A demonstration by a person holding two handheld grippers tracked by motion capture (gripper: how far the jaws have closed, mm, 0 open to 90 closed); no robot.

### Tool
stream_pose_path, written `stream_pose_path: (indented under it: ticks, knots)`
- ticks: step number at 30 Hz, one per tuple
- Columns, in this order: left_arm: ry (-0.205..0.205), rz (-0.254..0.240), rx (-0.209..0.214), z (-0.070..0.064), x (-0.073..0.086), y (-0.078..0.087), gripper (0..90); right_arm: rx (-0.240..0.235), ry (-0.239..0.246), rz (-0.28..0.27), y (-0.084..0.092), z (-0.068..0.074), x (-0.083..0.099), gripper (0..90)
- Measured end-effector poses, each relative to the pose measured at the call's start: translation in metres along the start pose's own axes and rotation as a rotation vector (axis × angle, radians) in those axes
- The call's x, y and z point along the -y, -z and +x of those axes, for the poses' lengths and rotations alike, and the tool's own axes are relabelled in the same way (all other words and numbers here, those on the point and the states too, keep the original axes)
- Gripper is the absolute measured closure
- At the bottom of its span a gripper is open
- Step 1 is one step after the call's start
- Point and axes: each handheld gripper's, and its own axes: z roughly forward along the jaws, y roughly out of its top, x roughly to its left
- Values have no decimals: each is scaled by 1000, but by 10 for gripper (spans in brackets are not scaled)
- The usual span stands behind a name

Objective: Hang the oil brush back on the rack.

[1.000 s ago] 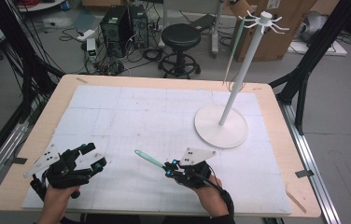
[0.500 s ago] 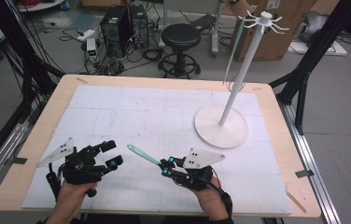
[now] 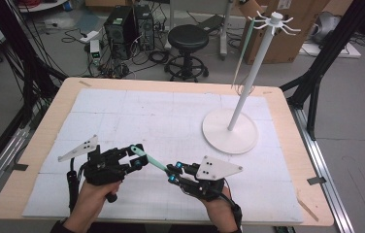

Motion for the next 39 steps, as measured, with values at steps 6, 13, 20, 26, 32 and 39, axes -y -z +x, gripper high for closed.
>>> stream_pose_path:
  ticks: [6, 13, 20, 26, 32, 39]
  knots:
    - [7, -5, -3, -5, -6, -9, 576, 30, 1, -35, 6, 2, 0, 817]
    - [2, 5, 0, -10, -7, -18, 616, 69, -8, -52, 9, 2, -1, 817]
    - [2, 10, -14, -10, -8, -17, 753, 64, -3, -51, 7, 5, -1, 816]
    - [1, 7, 15, -14, -9, -16, 793, 55, -1, -41, 4, 6, -1, 816]
    - [-63, 14, 29, -22, -12, -15, 824, 37, -10, -48, 4, 7, -2, 819]
    - [-155, 45, 54, -30, -20, -14, 831, -31, -29, -50, 4, 7, -6, 809]
